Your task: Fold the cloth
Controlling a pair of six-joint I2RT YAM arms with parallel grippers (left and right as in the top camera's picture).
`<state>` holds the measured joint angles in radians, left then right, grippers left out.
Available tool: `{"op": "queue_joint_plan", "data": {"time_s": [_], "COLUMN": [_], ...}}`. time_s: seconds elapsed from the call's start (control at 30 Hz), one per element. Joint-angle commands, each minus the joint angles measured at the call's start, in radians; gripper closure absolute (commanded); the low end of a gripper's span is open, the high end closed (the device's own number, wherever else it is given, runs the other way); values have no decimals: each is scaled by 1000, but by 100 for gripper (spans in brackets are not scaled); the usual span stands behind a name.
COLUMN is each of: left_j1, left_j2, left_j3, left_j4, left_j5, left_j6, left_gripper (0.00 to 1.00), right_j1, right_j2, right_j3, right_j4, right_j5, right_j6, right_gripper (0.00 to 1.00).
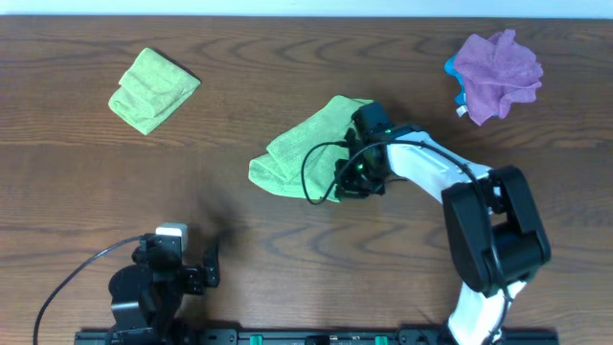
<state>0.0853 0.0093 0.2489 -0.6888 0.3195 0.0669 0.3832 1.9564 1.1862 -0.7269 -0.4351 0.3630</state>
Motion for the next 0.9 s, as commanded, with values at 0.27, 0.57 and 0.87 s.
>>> {"op": "queue_joint_plan", "data": {"time_s": [0.27,0.57,0.87], "left_j1": [6,6,6], "left_j2": [23,156,213], "left_j3": [-3,-3,-3], "left_j4": [174,280,322], "left_j5": [239,352,351], "left_j6": [-344,-409,-406], "left_gripper": [5,4,5], "right_j1": [-90,-201,-37], "right_j2": [-350,-363,-360], "right_j3": [-5,-5,-5], "right_j4": [-240,-369,-130], "right_j5": [412,502,236], "right_j6": [-46,-54,-279], "right_gripper": [99,62,39]}}
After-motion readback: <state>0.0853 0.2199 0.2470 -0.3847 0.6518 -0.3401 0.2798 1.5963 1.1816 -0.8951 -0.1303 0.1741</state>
